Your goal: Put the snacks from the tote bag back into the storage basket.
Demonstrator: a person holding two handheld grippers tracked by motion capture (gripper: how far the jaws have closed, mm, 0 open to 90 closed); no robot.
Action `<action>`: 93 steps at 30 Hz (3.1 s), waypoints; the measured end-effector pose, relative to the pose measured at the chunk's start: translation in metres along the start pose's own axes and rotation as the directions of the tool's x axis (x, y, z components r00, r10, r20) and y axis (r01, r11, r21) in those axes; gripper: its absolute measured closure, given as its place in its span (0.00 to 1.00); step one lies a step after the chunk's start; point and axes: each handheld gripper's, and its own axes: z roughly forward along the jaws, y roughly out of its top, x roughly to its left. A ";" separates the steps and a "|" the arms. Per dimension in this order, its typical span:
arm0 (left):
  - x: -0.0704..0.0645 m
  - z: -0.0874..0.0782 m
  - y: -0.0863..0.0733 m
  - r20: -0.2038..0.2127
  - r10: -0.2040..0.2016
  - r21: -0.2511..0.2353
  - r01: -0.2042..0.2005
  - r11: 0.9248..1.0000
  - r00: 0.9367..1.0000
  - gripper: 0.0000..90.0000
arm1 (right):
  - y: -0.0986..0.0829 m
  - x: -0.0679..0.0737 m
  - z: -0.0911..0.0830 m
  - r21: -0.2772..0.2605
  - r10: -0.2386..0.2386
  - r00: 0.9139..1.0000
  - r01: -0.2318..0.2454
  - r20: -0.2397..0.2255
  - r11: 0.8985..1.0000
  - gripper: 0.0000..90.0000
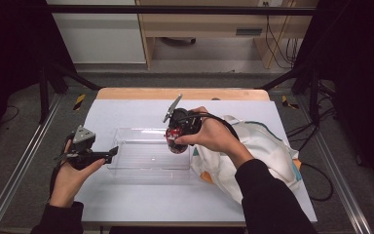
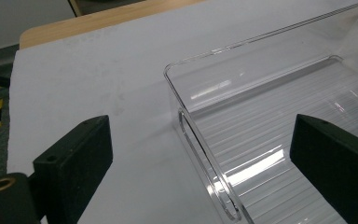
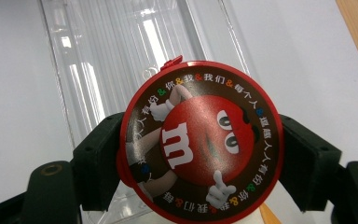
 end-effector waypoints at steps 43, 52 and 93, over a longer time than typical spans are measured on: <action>-0.001 0.003 -0.001 0.004 0.010 0.016 -0.010 1.000 1.000 0.07 | -0.019 -0.005 0.024 -0.014 0.056 0.998 -0.056 -0.018 0.998 0.28; -0.001 0.003 -0.001 0.005 0.015 0.020 -0.015 1.000 1.000 0.07 | -0.020 -0.005 0.028 -0.014 0.063 0.998 -0.063 -0.010 0.998 0.28; -0.002 0.005 -0.002 0.008 0.018 0.027 -0.018 0.999 1.000 0.07 | -0.022 -0.001 0.047 0.008 0.057 0.998 -0.056 -0.008 0.998 0.28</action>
